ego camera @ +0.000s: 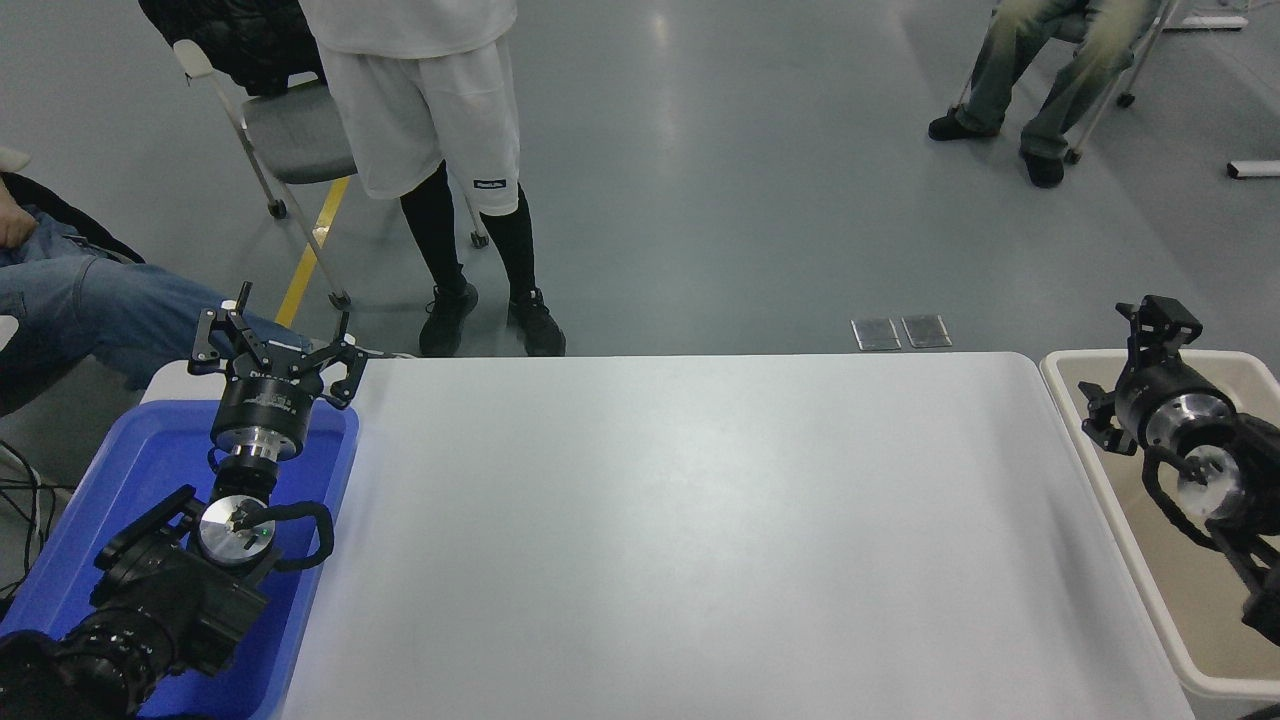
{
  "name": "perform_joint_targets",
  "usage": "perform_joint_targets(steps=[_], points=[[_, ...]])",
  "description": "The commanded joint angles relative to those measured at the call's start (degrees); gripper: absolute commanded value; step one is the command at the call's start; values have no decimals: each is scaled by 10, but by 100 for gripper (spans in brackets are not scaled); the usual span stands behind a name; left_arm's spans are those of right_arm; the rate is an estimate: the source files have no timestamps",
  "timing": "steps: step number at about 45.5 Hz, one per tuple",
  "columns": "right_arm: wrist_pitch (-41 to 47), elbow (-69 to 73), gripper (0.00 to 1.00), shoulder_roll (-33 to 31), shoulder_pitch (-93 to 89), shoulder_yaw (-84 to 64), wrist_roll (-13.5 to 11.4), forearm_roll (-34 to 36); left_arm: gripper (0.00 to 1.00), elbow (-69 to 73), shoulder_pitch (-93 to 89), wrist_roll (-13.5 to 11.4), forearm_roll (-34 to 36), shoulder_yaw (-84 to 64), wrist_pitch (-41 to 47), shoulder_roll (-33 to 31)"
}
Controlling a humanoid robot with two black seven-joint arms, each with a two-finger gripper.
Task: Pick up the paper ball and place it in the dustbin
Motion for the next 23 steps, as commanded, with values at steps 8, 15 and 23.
perform_joint_targets(steps=[8,15,23], points=[[35,3,100,103,-38,30,214,63,99,0,0,0,0,0,0,0],[40,5,100,116,-44,28,214,105,99,0,0,0,0,0,0,0],[41,4,100,117,-56,14,214,104,99,0,0,0,0,0,0,0]])
